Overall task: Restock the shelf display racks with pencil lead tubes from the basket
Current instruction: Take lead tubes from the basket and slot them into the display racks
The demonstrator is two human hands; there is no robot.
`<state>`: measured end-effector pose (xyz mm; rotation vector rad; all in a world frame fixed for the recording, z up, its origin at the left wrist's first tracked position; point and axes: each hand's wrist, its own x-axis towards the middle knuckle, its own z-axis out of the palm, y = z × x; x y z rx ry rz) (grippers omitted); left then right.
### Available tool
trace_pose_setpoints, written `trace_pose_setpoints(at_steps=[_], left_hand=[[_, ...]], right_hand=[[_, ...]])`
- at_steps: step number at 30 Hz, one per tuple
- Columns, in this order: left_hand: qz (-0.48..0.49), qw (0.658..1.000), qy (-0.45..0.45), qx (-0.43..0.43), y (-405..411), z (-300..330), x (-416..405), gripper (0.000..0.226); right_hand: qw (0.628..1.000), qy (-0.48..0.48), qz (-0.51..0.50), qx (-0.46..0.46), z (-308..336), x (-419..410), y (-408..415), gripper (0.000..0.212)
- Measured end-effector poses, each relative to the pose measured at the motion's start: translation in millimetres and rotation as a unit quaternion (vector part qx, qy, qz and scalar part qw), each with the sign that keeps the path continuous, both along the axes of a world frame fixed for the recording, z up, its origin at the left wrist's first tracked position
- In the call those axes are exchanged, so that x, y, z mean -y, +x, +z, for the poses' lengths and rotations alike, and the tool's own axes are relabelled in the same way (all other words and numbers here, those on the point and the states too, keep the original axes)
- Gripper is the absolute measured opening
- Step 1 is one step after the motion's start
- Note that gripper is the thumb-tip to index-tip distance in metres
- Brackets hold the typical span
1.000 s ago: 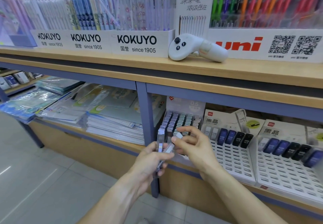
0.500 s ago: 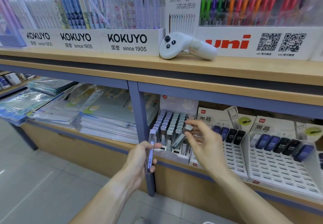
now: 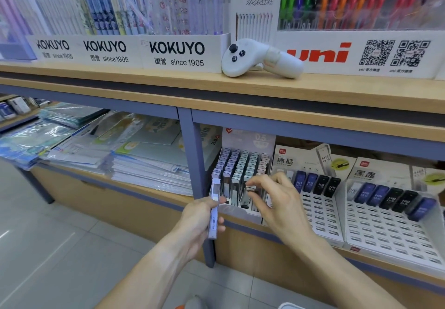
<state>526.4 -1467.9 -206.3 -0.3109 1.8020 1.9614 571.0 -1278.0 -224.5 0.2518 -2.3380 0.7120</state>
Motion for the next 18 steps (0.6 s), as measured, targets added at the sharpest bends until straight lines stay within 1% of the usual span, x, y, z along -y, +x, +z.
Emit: trace_pose_setpoints(at_steps=[6,10,14,18], left_hand=[[-0.012,1.000,-0.014,-0.014,-0.8,-3.2,2.0,0.024],[-0.017,1.000,-0.015,-0.012,-1.5,-4.4,3.5,0.022],[-0.015,1.000,-0.016,-0.019,-2.3,-6.8,5.2,0.016],[-0.036,0.997,-0.047,-0.039,-3.1,-9.0,7.4,0.017]], right_hand=[[1.000,0.024,-0.005,-0.011,7.4,1.6,-1.0,0.026],[0.999,0.046,-0.016,-0.011,0.0,1.2,-1.8,0.027],[0.995,0.082,-0.059,-0.018,-6.9,-0.5,-10.9,0.027],[0.992,0.095,-0.082,-0.014,-1.6,-0.3,-20.3,0.028]])
